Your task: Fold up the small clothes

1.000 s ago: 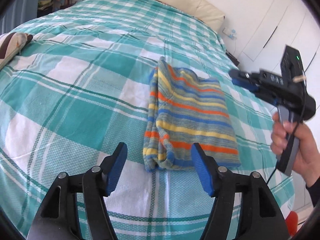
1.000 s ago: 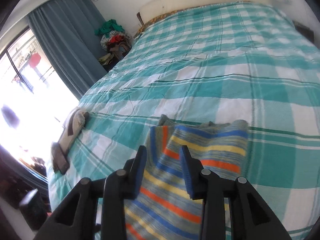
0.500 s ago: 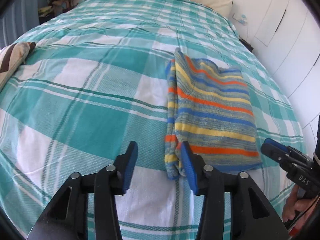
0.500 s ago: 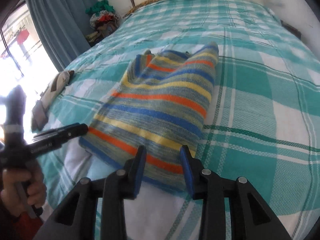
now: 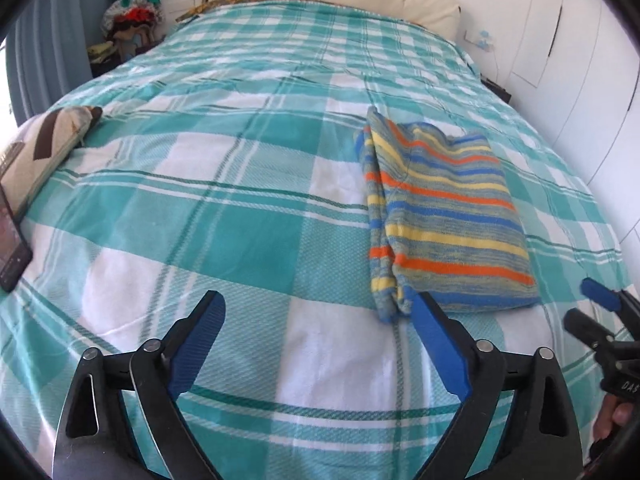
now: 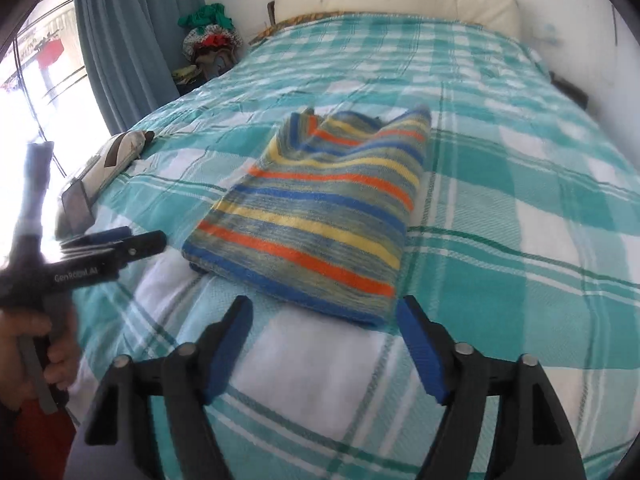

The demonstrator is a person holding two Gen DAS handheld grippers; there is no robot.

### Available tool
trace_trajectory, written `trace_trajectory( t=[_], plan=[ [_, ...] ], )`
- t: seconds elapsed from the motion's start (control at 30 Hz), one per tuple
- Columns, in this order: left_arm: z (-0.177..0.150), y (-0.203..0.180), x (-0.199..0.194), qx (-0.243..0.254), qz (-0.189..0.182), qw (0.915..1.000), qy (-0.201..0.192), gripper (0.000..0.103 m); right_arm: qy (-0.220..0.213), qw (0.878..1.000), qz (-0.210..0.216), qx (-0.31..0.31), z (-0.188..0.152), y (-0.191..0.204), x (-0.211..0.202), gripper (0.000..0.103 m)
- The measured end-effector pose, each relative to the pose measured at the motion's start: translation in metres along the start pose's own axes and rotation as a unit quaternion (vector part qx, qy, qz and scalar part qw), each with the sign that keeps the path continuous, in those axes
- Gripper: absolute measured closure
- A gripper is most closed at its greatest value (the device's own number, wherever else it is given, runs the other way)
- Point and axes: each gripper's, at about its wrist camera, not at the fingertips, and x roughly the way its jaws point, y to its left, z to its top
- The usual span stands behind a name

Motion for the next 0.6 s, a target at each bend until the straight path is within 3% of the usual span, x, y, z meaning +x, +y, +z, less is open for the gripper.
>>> trace_trajectory(
  t=[0.13,0.2,0.27,0.33,0.4,0.5,0.6],
  plan=[
    [-0.009,0.026,0.017,-0.021,0.033,0.9991,0.013,0.006,-0.021,0.994,-0.093,0.047,-0.031,-0.034,-0.023,0.016],
    [-0.02,0.035,0.034,-0.034,0.04,0.9983,0.027,0.006,-0.006,0.987,-0.138,0.08,-0.049,-0.055,-0.019,0.014],
    [-0.031,0.037,0.051,-0.03,0.045,0.9976,0.042,0.004,0.024,0.982,-0.142,0.119,-0.067,-0.075,-0.006,0.014],
    [-0.031,0.033,0.052,-0.02,0.048,0.9979,0.039,0.001,0.036,0.981,-0.122,0.145,-0.08,-0.086,0.007,0.006],
    [-0.031,0.03,0.053,-0.014,0.055,0.9976,0.04,0.001,0.032,0.983,-0.127,0.129,-0.082,-0.084,0.01,0.0],
    [-0.032,0.032,0.052,-0.018,0.05,0.9979,0.037,0.001,0.04,0.982,-0.148,0.111,-0.08,-0.076,0.016,0.0],
    [-0.034,0.031,0.052,-0.015,0.053,0.9979,0.034,0.001,0.036,0.982,-0.142,0.117,-0.082,-0.078,0.015,0.0]
  ],
)
